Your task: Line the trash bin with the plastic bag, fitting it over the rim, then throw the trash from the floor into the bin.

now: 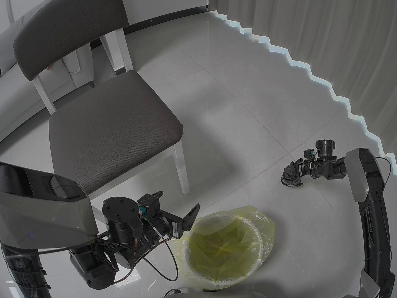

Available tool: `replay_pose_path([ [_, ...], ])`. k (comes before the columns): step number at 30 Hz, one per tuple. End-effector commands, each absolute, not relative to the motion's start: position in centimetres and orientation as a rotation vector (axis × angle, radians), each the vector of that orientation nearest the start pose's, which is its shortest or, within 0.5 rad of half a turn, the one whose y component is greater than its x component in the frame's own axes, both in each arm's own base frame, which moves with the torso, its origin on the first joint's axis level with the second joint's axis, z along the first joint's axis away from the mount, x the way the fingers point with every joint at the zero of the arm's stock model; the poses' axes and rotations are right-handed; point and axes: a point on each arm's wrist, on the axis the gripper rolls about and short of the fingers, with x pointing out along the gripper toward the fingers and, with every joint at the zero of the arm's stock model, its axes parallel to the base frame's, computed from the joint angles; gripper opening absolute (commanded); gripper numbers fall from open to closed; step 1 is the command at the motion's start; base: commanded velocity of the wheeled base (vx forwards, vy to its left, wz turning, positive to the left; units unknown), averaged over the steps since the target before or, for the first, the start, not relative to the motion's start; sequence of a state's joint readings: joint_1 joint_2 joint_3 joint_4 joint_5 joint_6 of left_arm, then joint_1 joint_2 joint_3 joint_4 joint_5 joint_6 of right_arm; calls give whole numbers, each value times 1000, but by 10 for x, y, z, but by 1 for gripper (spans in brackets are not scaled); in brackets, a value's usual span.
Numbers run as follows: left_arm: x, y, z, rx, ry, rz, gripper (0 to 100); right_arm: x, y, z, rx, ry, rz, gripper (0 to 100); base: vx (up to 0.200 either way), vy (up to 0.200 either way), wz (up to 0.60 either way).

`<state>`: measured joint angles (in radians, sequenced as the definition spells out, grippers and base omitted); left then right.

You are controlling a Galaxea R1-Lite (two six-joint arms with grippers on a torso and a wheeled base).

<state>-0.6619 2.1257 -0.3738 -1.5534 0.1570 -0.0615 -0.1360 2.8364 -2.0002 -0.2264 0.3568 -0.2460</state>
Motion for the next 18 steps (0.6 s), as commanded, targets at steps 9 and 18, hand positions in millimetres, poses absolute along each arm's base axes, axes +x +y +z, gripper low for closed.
replay_pose_path([
  [9, 238, -185, 51, 14, 183, -507, 100, 536, -66, -56, -81, 597, 289, 0, 0, 0, 0],
  [18, 238, -184, 51, 11, 185, -505, 100, 531, -60, -20, -95, 573, 301, 0, 0, 0, 0],
])
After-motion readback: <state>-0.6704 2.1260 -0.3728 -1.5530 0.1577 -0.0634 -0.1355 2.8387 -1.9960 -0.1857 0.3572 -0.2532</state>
